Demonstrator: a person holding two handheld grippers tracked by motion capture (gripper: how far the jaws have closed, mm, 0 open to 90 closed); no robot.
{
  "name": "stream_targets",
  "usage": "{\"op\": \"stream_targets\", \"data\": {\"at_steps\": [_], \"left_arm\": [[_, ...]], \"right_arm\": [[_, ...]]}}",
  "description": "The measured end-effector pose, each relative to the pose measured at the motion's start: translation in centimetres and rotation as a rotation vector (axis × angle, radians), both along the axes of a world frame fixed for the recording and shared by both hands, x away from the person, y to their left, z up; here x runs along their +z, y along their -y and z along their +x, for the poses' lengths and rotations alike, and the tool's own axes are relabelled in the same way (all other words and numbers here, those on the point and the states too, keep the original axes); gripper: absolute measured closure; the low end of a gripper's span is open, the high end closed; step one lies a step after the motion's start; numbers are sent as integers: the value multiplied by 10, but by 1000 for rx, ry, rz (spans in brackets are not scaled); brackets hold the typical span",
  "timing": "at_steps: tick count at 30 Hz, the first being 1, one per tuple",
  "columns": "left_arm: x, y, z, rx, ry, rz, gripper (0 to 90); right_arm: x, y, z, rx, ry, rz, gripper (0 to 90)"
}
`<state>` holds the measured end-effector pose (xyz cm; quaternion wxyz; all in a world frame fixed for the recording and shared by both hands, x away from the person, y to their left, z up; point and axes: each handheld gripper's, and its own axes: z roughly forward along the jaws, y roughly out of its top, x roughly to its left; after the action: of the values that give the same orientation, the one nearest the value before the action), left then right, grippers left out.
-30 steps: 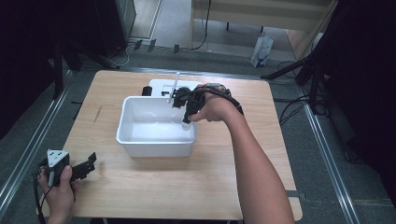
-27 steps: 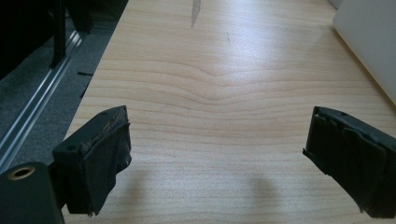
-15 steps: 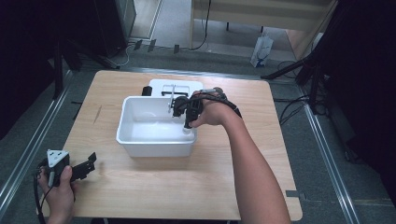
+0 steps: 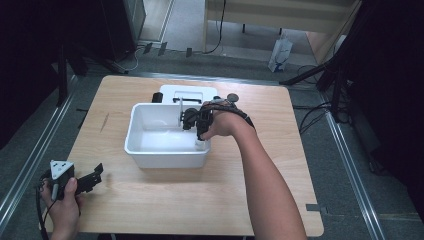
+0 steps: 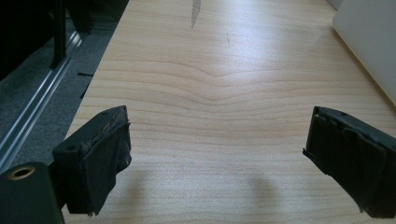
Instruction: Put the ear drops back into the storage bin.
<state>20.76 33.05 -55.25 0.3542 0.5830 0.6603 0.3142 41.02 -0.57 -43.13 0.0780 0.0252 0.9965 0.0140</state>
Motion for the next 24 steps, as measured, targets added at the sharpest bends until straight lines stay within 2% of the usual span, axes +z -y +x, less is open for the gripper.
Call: {"op": "stream_targets", "data": {"at_steps": [7,10,14,19,20,24], "left_arm": [[0,0,0,0,-1,-2,76],[0,0,0,0,-1,-1,76],[0,0,0,-1,-1,2,76],[0,0,0,0,-1,6,76],[0,1,0,0,-1,6,76],[0,1,0,0,-2,7,76]], "right_arm": [[-3,-1,1,-1,-8,-12,705],[-2,0,0,-2,0,-1,625],[6,2,-3,-23,-1,54,586],[24,8,-3,-65,-5,131,549],[26,8,-3,-59,-3,141,541],[41,14,-7,-82,16,176,429]]}}
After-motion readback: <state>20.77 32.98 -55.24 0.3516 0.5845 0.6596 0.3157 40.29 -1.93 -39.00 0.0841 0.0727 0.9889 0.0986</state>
